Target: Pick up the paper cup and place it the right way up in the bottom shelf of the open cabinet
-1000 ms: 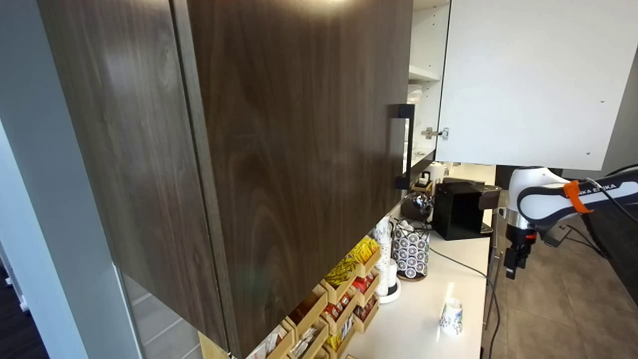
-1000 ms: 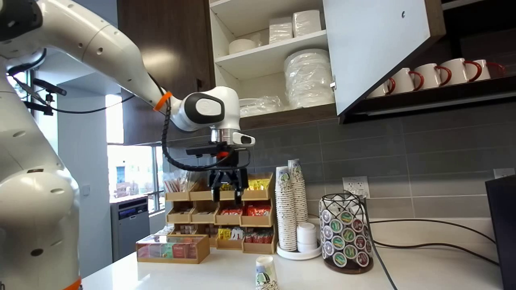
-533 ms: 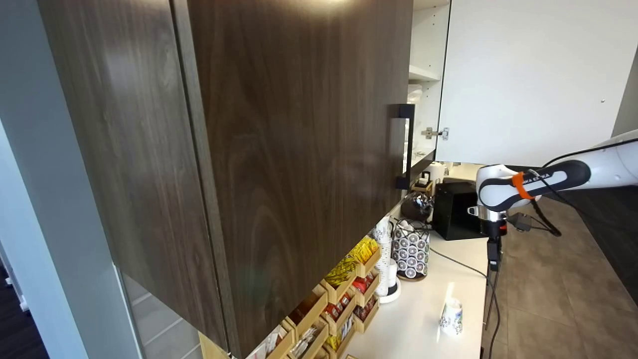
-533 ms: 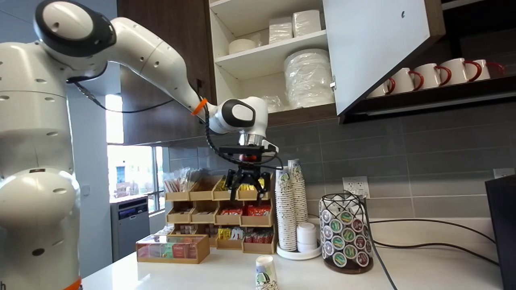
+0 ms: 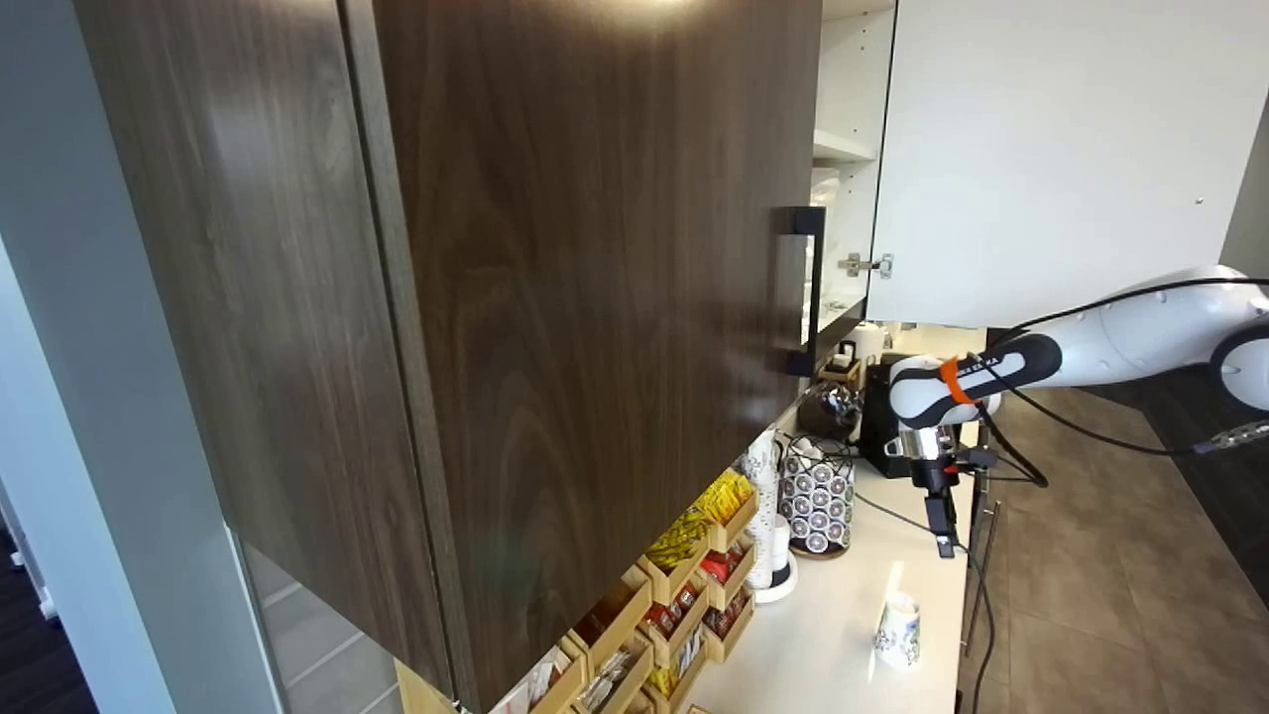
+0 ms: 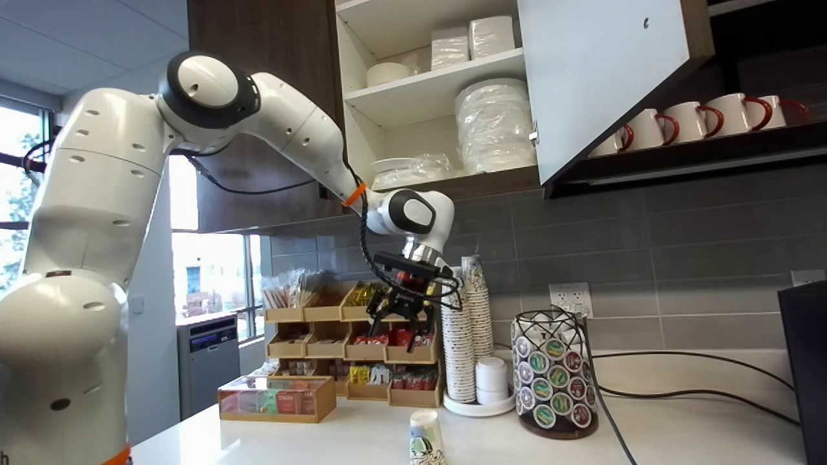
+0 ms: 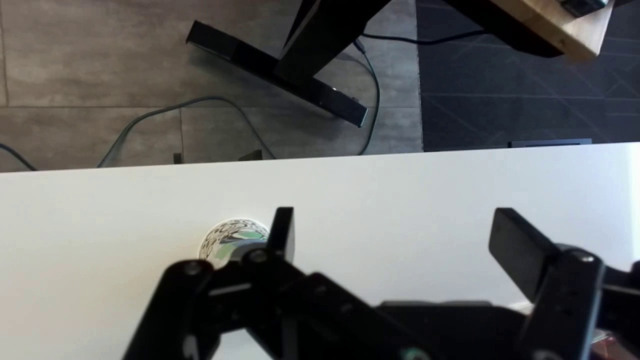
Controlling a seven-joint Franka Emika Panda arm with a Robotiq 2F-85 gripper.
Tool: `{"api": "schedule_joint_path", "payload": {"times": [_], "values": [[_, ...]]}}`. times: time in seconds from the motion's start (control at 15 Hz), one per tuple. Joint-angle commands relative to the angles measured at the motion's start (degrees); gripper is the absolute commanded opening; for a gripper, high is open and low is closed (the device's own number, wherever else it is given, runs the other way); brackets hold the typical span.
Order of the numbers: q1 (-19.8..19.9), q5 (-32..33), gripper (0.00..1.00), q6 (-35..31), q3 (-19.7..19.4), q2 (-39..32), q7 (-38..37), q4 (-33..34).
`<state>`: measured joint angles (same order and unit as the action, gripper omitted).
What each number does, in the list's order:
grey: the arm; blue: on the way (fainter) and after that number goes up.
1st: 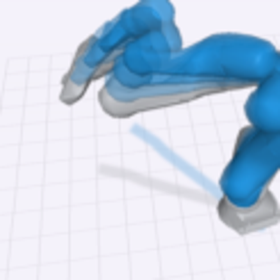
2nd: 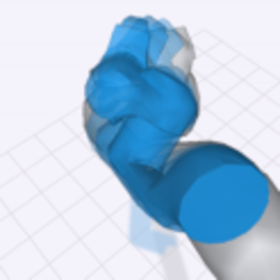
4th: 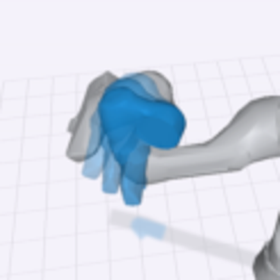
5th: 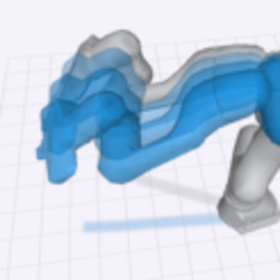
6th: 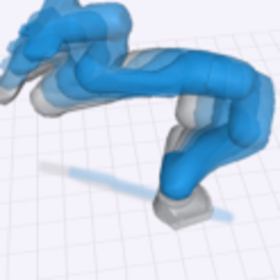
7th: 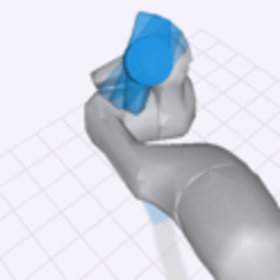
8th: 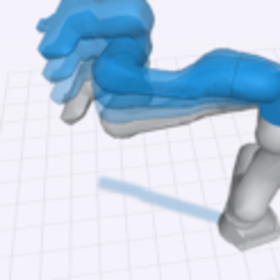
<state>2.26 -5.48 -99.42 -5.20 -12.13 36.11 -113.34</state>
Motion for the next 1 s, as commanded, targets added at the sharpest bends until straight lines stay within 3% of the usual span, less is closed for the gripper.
{"api": "schedule_joint_path", "payload": {"times": [0.0, 0.8, 0.93], "values": [[1.6, 0.2, 1.00, 0.5, 1.9, -1.1, -0.8, 0.5], [1.9, 0.2, 1.00, 0.7, 2.2, -2.4, -1.4, 1.7], [1.2, 1.1, 1.00, 0.3, 2.3, -4.5, -5.8, 1.8]]}}
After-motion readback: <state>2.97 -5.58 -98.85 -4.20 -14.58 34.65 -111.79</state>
